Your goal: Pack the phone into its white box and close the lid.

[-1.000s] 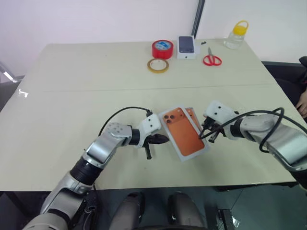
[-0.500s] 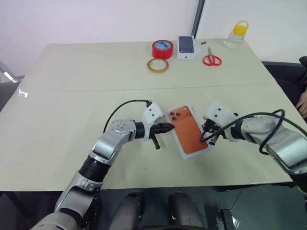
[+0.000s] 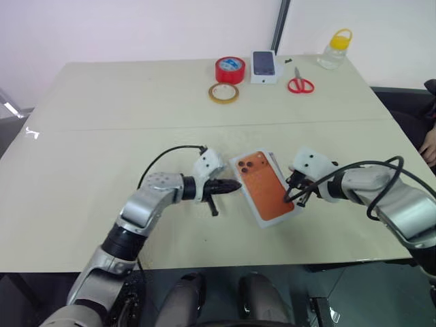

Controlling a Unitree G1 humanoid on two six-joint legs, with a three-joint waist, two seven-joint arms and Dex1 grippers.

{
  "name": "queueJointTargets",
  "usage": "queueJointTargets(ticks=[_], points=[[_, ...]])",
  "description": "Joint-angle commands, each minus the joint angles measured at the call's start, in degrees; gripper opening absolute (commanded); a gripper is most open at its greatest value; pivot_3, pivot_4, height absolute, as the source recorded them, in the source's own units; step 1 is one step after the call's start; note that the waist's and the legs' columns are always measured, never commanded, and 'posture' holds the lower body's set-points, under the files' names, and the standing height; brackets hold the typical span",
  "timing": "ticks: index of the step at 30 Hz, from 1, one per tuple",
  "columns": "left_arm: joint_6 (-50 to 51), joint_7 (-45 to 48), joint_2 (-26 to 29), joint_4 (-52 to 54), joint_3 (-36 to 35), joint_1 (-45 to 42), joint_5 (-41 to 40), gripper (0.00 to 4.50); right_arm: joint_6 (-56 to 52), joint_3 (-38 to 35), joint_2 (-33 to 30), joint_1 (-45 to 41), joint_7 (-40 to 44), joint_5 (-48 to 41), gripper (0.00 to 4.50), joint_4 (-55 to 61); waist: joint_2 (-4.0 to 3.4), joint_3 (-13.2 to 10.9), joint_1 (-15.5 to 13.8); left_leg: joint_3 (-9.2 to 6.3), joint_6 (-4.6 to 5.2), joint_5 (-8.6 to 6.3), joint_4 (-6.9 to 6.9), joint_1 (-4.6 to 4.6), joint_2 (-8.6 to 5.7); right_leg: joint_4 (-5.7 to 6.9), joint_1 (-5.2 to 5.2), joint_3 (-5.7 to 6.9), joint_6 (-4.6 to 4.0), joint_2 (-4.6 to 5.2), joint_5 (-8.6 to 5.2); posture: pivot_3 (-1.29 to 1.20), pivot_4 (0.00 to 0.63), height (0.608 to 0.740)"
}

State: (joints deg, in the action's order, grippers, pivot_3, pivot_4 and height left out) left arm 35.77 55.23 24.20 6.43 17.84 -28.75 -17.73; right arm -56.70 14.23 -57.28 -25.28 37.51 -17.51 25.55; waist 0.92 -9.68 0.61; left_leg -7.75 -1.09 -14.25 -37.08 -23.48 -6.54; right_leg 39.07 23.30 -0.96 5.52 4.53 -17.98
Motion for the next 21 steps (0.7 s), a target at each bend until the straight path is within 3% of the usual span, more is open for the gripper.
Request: queueJointTargets(ticks=[1,9,21], points=[[-0.22,2.66,0.90,2.62,2.94,0.05,0.07,0.00,0.06,-2.01,0.85,-0.36,-0.13,1.02,0.03,0.74,-0.01,0.00,-0.11,0.00,0.00,0.00,-0.01,0.00,0.00,-0.01,-0.02,0.00,0.00,0.00,0.00,0.00,0.150,0.740],[-2.86,-2.32,-4.23,-3.53,6.08,-2.79,5.41,0.00,-0.51,-2.12,2.02,-0.45,0.02,1.89,0.03,0.91,0.01,0.00,-0.02,0.00,0.01,0.00,-0.02,0.01,-0.01,-0.01,-0.03,0.00,0.00,0.02,0.00,0.00,0.150,0.740],[-4.45,-8.60,-10.87,-7.84,0.37,-4.11,4.87,0.00,-1.51,-3.52,1.51,0.56,1.12,2.84,0.03,1.57,0.01,0.00,-0.05,-0.01,-0.01,0.01,-0.03,0.01,-0.02,0.00,-0.03,0.01,0.01,0.01,0.00,0.00,0.150,0.740]])
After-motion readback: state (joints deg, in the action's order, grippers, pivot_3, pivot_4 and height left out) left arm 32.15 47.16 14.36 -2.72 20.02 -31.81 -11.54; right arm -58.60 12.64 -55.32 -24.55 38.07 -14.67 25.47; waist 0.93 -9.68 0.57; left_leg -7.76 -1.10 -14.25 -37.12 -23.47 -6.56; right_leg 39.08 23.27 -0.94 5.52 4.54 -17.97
